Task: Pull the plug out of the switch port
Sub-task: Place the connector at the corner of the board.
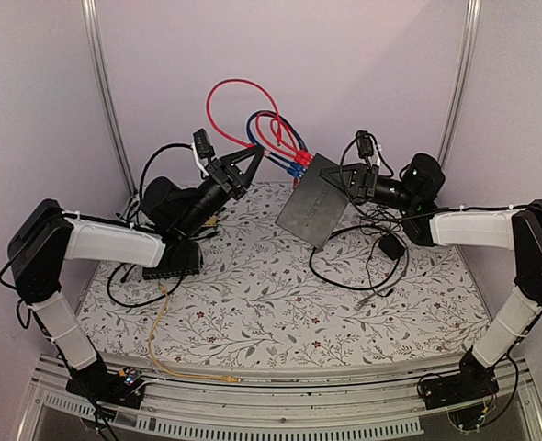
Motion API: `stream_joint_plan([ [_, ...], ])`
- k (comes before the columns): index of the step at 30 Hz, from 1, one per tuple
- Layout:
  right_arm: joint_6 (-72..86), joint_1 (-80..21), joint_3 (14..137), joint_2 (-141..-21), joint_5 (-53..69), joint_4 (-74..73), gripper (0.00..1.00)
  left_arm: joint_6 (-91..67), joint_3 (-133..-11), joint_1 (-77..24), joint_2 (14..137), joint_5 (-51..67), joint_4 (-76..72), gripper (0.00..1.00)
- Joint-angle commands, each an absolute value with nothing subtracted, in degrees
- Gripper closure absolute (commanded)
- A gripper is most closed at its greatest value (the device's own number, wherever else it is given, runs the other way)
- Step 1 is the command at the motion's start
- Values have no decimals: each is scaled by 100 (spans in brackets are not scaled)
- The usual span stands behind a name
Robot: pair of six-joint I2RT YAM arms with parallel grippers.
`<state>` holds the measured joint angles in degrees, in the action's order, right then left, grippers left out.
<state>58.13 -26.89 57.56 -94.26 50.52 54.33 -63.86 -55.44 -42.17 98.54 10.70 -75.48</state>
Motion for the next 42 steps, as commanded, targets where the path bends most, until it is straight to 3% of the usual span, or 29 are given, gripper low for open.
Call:
stream_joint_plan([
  [1,5862,-2605,5810,-9510,4922,5902,99,-6242,-5817,-4121,9710,1300,-7500,100],
  [42,6042,-2627,6251,-10202,4999,5854,98,-6819,-6764,-4138,10816,1943,-7516,100],
])
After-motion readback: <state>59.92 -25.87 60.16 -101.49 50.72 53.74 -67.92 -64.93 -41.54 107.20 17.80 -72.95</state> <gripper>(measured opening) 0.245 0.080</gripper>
